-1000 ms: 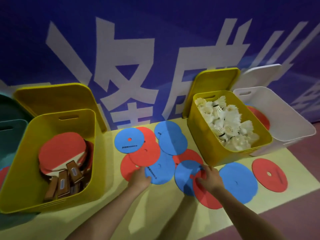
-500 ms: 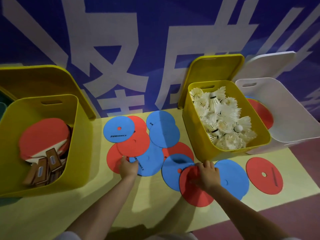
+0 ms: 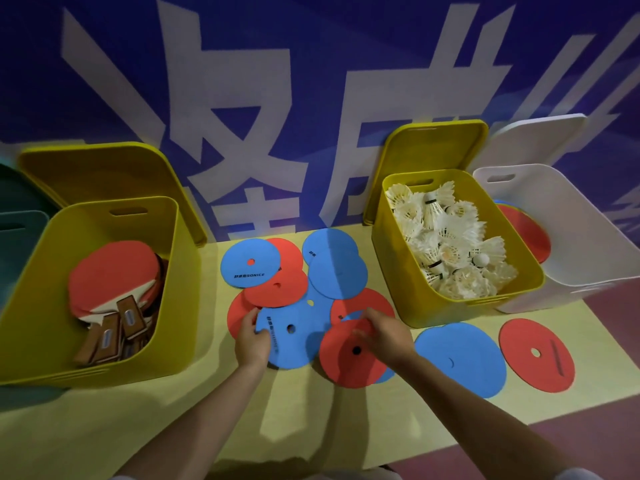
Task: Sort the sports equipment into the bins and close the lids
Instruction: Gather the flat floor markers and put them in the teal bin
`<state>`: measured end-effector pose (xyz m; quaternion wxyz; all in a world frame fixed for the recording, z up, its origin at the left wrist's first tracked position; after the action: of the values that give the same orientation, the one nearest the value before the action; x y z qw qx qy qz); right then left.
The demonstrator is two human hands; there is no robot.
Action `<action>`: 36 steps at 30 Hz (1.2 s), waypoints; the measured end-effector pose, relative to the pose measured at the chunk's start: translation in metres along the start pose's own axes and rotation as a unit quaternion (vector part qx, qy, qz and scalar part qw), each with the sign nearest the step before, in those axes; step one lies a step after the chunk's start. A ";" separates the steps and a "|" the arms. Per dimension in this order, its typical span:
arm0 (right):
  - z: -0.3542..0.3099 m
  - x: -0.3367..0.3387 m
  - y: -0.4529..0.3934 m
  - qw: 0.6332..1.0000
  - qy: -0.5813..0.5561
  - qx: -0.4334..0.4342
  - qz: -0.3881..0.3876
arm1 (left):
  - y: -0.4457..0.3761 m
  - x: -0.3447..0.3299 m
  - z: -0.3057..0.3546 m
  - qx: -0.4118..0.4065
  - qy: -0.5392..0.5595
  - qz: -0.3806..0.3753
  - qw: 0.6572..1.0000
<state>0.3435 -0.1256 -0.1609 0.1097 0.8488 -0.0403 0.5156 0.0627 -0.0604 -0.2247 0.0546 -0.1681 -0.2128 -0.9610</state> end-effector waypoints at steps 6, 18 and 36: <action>-0.044 0.018 -0.005 0.990 -0.131 -0.029 0.042 | 0.009 0.037 0.037 -0.072 0.013 -0.052 0.996; -0.183 0.072 -0.035 0.881 -0.432 -0.060 0.186 | 0.010 0.191 0.169 -0.250 0.051 -0.038 0.966; -0.408 -0.030 -0.011 0.848 -0.490 -0.060 0.194 | -0.042 0.466 0.116 -0.225 0.143 0.088 0.960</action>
<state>-0.0217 -0.0234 -0.0083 0.0243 0.9579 -0.2833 0.0400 -0.3472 0.0117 0.0196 0.1297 -0.0552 0.0343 -0.9894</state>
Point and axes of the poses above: each hand's wrist, its own y-axis away from the middle knuckle, its own x-axis out of the back of the hand, z = x × y, the point moved 9 cm from there along -y, towards the middle knuckle, and after that the axes turned 1 degree about y, right-handed, at the moved point
